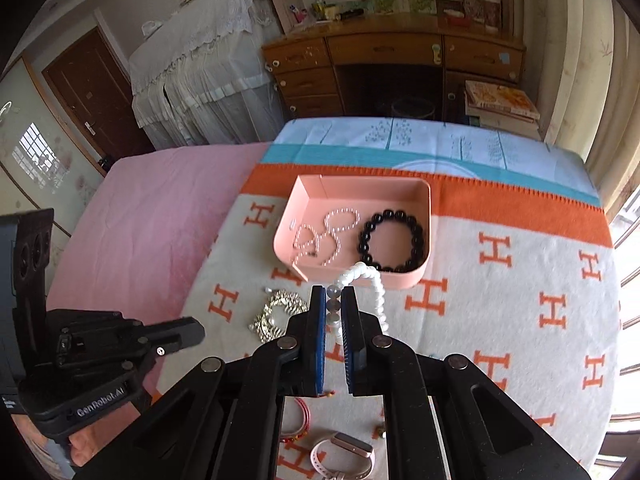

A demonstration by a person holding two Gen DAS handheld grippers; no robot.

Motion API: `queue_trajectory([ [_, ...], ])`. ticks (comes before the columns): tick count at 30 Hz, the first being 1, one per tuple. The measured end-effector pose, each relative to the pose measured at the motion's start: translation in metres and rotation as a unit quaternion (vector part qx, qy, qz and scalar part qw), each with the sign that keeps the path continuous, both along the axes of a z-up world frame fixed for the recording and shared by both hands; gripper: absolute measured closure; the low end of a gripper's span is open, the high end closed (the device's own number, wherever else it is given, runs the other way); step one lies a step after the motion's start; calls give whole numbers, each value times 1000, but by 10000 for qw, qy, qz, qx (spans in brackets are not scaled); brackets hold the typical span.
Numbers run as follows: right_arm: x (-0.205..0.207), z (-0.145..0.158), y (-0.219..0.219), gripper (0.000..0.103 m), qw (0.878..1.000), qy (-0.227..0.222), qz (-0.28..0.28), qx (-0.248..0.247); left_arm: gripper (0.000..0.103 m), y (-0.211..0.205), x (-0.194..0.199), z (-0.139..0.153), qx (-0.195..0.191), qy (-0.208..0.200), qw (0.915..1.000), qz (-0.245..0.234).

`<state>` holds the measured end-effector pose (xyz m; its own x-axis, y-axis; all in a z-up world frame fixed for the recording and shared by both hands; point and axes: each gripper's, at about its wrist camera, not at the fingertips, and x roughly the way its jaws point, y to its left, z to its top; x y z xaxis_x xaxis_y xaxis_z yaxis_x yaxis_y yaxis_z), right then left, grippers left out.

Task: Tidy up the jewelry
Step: 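Lift the pearl bracelet toward the pink tray with the right tool while the left tool grasps the red bangle, then lower the pearl bracelet and red bangle into the pink tray and open both tools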

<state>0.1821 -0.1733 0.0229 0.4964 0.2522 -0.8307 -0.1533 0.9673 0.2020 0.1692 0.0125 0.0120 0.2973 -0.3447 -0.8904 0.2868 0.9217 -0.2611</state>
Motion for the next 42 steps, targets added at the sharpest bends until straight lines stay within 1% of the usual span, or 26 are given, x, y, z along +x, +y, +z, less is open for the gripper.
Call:
queue_trajectory([
  [2, 10, 12, 1, 96, 9999, -135, -19, -53, 103, -5, -2, -8, 83, 91, 9999, -80],
  [3, 14, 17, 0, 96, 9998, -199, -20, -65, 103, -8, -4, -15, 72, 217, 9996, -168],
  [6, 31, 22, 4, 96, 9996, -256, -66, -65, 103, -17, -17, -45, 35, 645, 9972, -367],
  [8, 44, 21, 9, 96, 9996, -250, -85, -48, 103, -20, -26, -62, 83, 765, 9960, -450],
  [10, 57, 15, 14, 96, 9997, -220, -108, -41, 103, -20, -33, -76, -45, 834, 9953, -497],
  [15, 85, -10, 24, 96, 9999, -51, -158, 41, 103, -16, -37, -108, 261, 1083, 9932, -352],
  [16, 90, -14, 25, 96, 9998, -6, -168, 62, 103, -15, -37, -112, 212, 1112, 9929, -365],
  [18, 98, -26, 26, 96, 9998, 91, -170, 76, 103, -13, -40, -121, -56, 1101, 9930, -417],
  [19, 101, -32, 26, 96, 9997, 143, -165, 82, 103, -14, -42, -125, -108, 1099, 9927, -477],
  [22, 106, -50, 23, 96, 9993, 305, -173, 130, 102, -17, -47, -137, -103, 1150, 9914, -615],
  [23, 107, -57, 20, 96, 9992, 341, -175, 127, 91, -17, -46, -141, -143, 1237, 9904, -593],
  [24, 108, -61, 19, 96, 9991, 366, -180, 126, 61, -17, -46, -144, -197, 1333, 9893, -554],
  [25, 107, -65, 16, 96, 9990, 385, -196, 122, 40, -16, -45, -147, -209, 1389, 9888, -497],
  [26, 106, -68, 13, 96, 9989, 402, -218, 117, 7, -16, -44, -149, -204, 1389, 9890, -467],
  [27, 104, -70, 11, 96, 9988, 406, -236, 115, 1, -15, -44, -149, -243, 1340, 9896, -460],
  [31, 95, -75, 0, 96, 9989, 354, -290, 78, 2, -13, -45, -142, -338, 1155, 9920, -369],
  [32, 92, -76, -2, 96, 9990, 343, -295, 72, 5, -11, -45, -142, -402, 1152, 9921, -308],
  [33, 89, -77, -4, 96, 9990, 330, -297, 71, 13, -10, -44, -140, -456, 1154, 9920, -225],
  [34, 86, -77, -6, 96, 9990, 314, -306, 65, 18, -9, -44, -142, -463, 1160, 9921, -124],
  [35, 82, -77, -9, 96, 9990, 296, -317, 57, 28, -7, -43, -143, -419, 1184, 9921, -59],
  [36, 78, -77, -10, 96, 9991, 280, -321, 56, 36, -7, -42, -145, -332, 1197, 9923, -21],
  [38, 71, -77, -13, 96, 9992, 245, -308, 57, 41, -8, -42, -149, -183, 1211, 9925, -31],
  [40, 62, -76, -14, 96, 9994, 183, -288, 51, 45, -9, -42, -152, -115, 1256, 9920, -25],
  [42, 53, -73, -14, 96, 9996, 106, -252, 49, 56, -13, -43, -155, -75, 1276, 9918, -84],
])
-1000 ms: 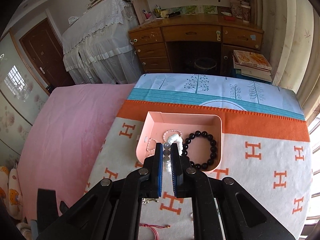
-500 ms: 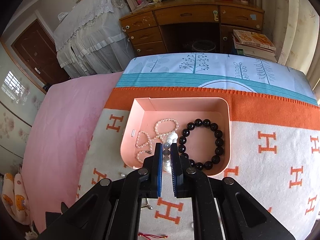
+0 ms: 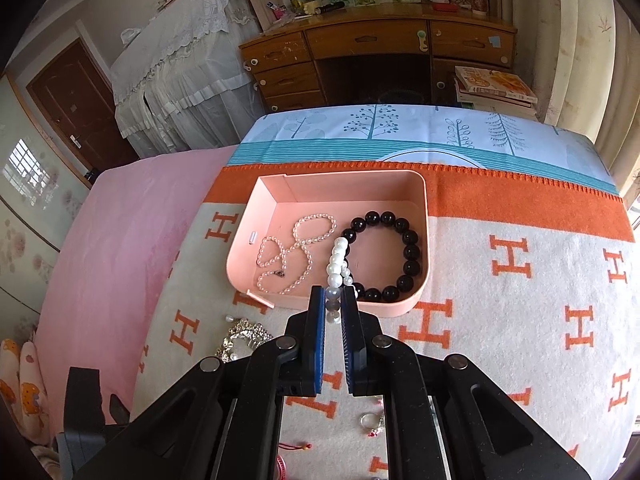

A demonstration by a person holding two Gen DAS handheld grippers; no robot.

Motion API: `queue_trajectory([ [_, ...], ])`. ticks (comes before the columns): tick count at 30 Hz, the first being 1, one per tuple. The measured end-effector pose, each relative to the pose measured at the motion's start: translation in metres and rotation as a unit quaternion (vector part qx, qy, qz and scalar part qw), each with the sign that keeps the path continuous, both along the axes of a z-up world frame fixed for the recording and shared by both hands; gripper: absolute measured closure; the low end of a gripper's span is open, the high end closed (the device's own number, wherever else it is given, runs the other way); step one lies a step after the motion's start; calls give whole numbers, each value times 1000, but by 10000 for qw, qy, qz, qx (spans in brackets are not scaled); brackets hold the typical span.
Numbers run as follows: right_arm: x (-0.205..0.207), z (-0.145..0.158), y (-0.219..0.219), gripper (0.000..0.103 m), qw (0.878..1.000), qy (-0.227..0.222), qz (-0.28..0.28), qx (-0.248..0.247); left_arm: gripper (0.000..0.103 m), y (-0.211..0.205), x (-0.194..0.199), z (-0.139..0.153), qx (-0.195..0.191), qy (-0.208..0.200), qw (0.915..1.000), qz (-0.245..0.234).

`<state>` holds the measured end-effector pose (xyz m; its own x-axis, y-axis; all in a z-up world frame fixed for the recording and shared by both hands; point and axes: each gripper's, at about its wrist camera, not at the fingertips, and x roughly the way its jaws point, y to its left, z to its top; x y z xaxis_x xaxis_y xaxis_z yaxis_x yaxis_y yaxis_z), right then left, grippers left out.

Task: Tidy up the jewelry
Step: 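Lower the pearl bracelet and red bangle into the pink tray and open both tools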

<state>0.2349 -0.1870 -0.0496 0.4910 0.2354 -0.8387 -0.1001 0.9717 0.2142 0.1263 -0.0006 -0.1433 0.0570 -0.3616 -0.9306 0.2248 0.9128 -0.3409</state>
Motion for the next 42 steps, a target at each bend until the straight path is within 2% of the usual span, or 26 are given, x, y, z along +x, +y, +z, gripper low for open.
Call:
queue_trajectory([
  [5, -19, 7, 1, 96, 9999, -130, 95, 24, 58, -16, -4, 1, 343, -176, 9990, -218],
  [6, -21, 8, 2, 96, 9998, -144, 119, 28, 63, -20, -5, 0, 394, -207, 9986, -272],
  [7, -23, 8, 2, 96, 9998, -153, 141, 21, 71, -25, -7, 1, 446, -256, 9981, -344],
  [8, -24, 10, 2, 96, 9998, -166, 141, 17, 99, -29, -8, 0, 510, -252, 9974, -432],
  [9, -26, 10, 2, 96, 9997, -176, 138, 21, 99, -32, -9, -2, 473, -169, 9976, -481],
  [14, -32, 11, 0, 96, 9997, -160, 121, 130, 100, -38, -14, 11, 296, -490, 9973, -462],
  [20, -43, 13, -10, 96, 9993, -202, 103, 281, 99, -24, -2, 60, 107, -1098, 9934, -323],
  [26, -53, 25, -32, 96, 9979, -403, -157, 482, 99, -3, 43, 114, 69, -1755, 9842, 220],
  [30, -52, 27, -42, 96, 9974, -430, -246, 516, 99, 4, 82, 136, 114, -1951, 9796, 471],
  [36, -38, 42, -41, 96, 9969, -598, -239, 456, 99, -7, 125, 138, 356, -2014, 9767, 657],
  [42, -5, 59, -31, 96, 9956, -764, -254, 479, 99, -20, 163, 94, 710, -1814, 9781, 733],
])
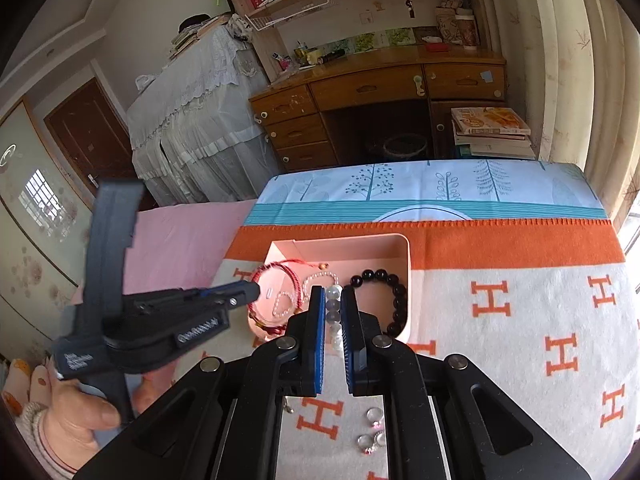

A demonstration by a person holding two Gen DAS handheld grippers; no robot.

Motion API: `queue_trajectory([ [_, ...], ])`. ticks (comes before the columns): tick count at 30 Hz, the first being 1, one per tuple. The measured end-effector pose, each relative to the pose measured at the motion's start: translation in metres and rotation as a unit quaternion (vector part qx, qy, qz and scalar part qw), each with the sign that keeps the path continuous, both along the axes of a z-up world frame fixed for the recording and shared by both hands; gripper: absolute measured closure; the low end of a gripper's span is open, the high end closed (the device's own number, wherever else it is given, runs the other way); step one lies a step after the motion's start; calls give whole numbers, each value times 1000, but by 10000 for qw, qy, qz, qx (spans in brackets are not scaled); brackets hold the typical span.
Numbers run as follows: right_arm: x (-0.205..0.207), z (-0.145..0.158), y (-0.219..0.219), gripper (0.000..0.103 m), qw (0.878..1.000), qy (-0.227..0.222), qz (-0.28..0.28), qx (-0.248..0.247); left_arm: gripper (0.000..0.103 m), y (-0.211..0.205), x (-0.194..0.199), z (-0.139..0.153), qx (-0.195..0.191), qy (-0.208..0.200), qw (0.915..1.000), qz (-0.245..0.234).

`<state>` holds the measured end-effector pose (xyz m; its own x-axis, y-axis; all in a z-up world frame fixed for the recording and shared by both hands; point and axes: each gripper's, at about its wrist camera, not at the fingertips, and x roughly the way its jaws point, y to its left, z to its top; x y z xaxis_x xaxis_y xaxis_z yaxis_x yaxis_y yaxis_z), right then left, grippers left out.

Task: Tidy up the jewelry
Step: 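Lower the pearl bracelet and red bangle into the pink tray and open both tools, then move the right tool to the pink watch while the left tool approaches the gold leaf brooch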

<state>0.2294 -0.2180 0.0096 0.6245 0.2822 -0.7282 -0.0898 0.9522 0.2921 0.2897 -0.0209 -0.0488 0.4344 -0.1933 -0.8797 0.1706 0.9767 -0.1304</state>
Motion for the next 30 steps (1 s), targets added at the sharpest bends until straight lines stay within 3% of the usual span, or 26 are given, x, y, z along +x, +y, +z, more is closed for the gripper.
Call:
queue_trajectory([
  [4, 26, -4, 8, 96, 9999, 107, 9, -21, 98, 6, 16, -27, 46, 312, 9993, 202],
  [7, 45, -14, 14, 94, 9994, 333, 54, -57, 81, 13, 19, -35, 24, 428, 9988, 221],
  [8, 50, -19, 15, 92, 9991, 415, 68, -54, 72, 15, 18, -35, -149, 460, 9987, 163],
  [10, 56, -27, 18, 67, 9987, 507, 95, -49, 66, 18, 14, -32, -347, 445, 9984, 88],
  [12, 55, -31, 19, 52, 9991, 402, 2, -125, 51, 20, 7, -25, -312, 346, 9988, 123],
  [13, 54, -33, 18, 52, 9993, 345, -35, -164, 49, 21, 3, -21, -296, 251, 9991, 151],
  [20, 29, -33, 10, 51, 9995, 296, -45, -87, 49, 39, -32, 0, -581, 78, 9981, 208],
  [30, -55, -30, -2, 52, 9985, 327, -116, -426, 49, 58, -109, 16, -418, -242, 9988, 1],
])
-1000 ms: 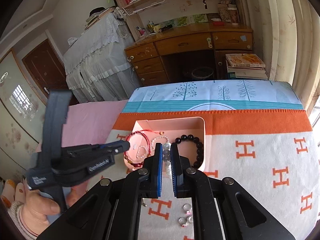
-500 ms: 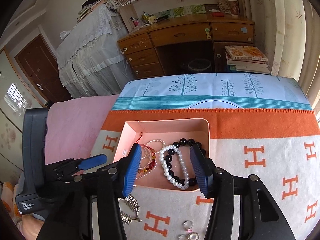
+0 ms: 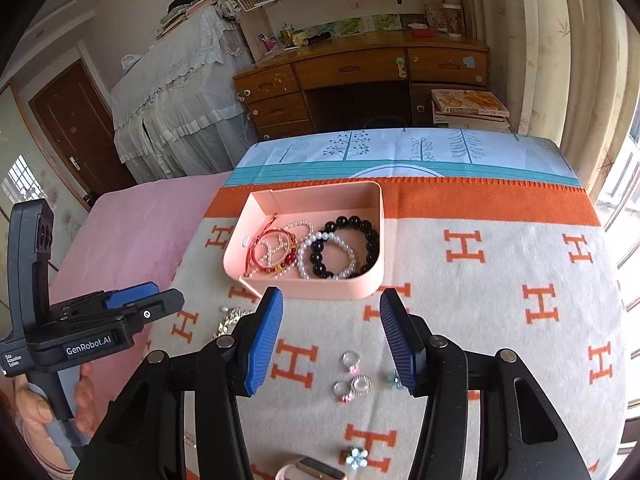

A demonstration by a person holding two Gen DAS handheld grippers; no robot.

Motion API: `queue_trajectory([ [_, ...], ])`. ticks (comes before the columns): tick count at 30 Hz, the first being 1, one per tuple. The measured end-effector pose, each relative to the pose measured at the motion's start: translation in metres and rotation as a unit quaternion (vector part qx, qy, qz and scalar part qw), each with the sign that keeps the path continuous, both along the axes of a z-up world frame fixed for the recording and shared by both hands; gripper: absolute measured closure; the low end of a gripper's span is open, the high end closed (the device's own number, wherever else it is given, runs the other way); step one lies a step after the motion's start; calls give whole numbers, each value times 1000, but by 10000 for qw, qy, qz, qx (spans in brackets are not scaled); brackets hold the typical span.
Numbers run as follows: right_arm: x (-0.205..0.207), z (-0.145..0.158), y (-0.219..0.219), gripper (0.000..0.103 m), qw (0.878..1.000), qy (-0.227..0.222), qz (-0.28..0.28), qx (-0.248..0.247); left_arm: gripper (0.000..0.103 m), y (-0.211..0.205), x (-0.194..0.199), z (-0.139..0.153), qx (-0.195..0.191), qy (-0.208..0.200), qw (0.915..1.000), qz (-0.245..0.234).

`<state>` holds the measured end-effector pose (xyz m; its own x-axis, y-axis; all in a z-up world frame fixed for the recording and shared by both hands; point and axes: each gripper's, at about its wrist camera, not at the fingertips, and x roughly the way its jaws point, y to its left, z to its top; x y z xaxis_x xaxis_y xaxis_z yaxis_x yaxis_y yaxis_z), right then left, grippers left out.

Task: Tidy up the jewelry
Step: 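Move the right tool to the pink watch while the left tool approaches the gold leaf brooch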

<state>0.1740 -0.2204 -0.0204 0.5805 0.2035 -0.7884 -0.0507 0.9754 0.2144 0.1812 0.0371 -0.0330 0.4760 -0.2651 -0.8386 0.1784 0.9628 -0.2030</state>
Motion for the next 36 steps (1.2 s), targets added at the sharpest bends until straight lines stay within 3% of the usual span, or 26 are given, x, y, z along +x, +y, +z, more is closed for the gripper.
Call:
queue_trajectory([
  [11, -97, 2, -6, 52, 9998, -108, 149, 92, 49, 19, -68, -15, -92, -46, 9999, 92],
  [19, -132, -8, 32, 52, 9880, 97, 1383, -683, 49, 33, -100, -40, 90, 143, 9996, 233],
  [23, -150, -27, 58, 52, 9686, 321, 2213, -1084, 49, 39, -109, -52, 182, 253, 9991, 298],
  [30, -173, -74, 86, 52, 9178, 762, 3409, -1887, 49, 44, -114, -69, 269, 428, 9979, 397],
  [36, -170, -102, 92, 54, 8826, 976, 3957, -2345, 49, 42, -113, -69, 307, 405, 9980, 373],
])
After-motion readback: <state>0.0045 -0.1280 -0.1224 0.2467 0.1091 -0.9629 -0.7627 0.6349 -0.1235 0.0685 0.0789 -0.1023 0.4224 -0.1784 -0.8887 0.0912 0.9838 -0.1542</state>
